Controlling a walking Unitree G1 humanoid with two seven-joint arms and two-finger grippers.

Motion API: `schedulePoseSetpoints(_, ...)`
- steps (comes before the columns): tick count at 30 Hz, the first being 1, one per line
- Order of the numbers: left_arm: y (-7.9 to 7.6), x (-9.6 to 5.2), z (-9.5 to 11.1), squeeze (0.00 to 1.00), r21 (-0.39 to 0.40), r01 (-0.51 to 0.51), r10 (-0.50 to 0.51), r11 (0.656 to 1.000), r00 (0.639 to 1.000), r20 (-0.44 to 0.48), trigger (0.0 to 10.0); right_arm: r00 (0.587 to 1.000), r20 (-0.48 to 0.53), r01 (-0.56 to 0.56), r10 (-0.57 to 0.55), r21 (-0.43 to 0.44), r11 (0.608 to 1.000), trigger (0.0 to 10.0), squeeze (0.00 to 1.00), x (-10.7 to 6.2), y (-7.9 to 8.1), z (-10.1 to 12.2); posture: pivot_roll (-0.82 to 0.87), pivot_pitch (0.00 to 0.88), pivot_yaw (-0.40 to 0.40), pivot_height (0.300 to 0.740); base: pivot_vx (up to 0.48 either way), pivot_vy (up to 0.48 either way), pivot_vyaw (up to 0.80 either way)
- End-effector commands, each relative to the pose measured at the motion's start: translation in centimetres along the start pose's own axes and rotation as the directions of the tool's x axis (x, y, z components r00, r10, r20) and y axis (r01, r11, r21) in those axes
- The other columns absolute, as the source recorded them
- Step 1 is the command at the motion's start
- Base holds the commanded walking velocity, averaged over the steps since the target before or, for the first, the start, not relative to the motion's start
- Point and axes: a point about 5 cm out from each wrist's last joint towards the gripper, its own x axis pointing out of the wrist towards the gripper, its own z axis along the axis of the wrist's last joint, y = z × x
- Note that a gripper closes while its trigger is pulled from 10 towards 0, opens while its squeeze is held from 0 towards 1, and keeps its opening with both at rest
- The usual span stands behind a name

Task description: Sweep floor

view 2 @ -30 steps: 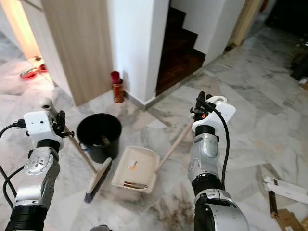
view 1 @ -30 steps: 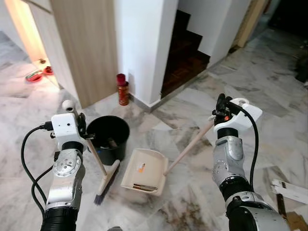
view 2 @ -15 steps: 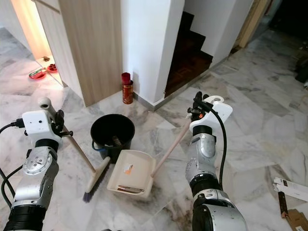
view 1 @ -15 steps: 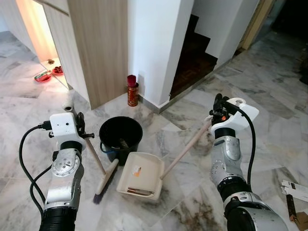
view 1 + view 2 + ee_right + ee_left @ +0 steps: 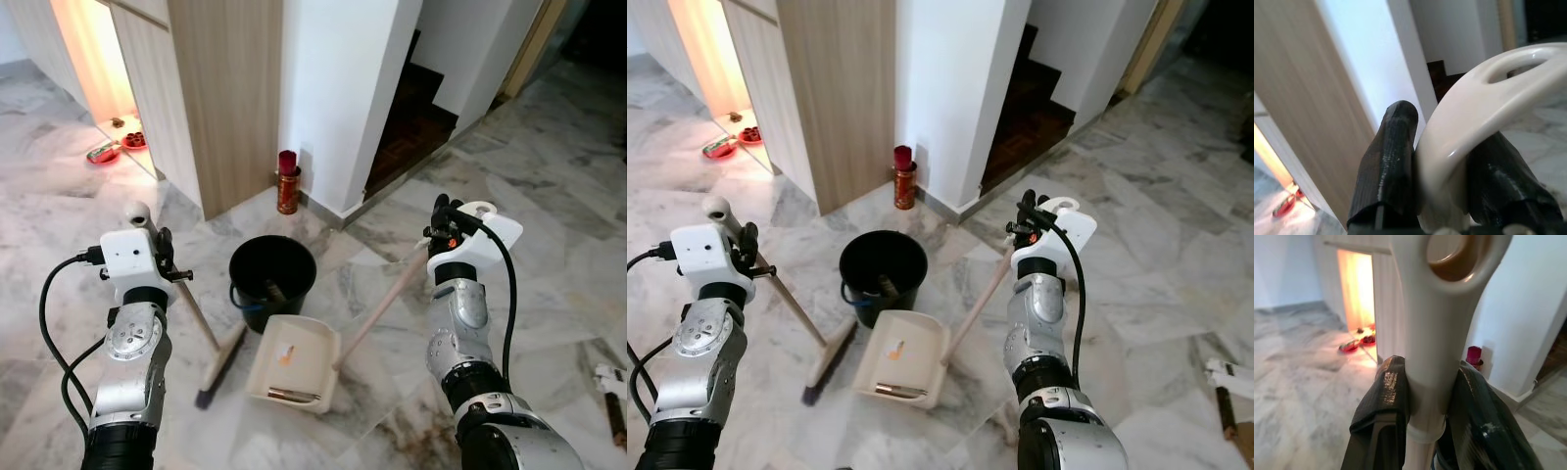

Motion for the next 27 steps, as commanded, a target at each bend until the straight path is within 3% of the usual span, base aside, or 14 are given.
schedulePoseSetpoints(1, -0.6, 0.1, 1.0, 0.0, -0.01, 0.027, -0.027, 1.0, 0.998, 0.048, 10.0, 0.998, 0.059, 0.015, -0.016, 0.01, 1.0, 10.0, 0.0, 0.5, -0.3, 1.3, 0.15, 0.0, -0.067, 0.74, 0.0, 0.394, 0.0)
schedulePoseSetpoints(20, -0.4, 0.3, 1.1, 0.0, -0.007, 0.01, -0.01, 1.0, 0.999, 0.049, 10.0, 0.997, 0.072, 0.017, -0.016, -0.017, 1.0, 10.0, 0.0, 0.8, -0.6, 1.9, 0.14, 0.01, -0.079, 0.74, 0.0, 0.382, 0.0)
schedulePoseSetpoints(27, -0.4, 0.4, 1.2, 0.0, -0.001, 0.008, -0.008, 1.0, 0.998, 0.06, 10.0, 0.996, 0.092, 0.004, 0.0, -0.041, 0.999, 10.0, 0.0, 1.1, -0.1, 2.5, 0.14, 0.02, -0.084, 0.74, 0.0, 0.0, 0.0)
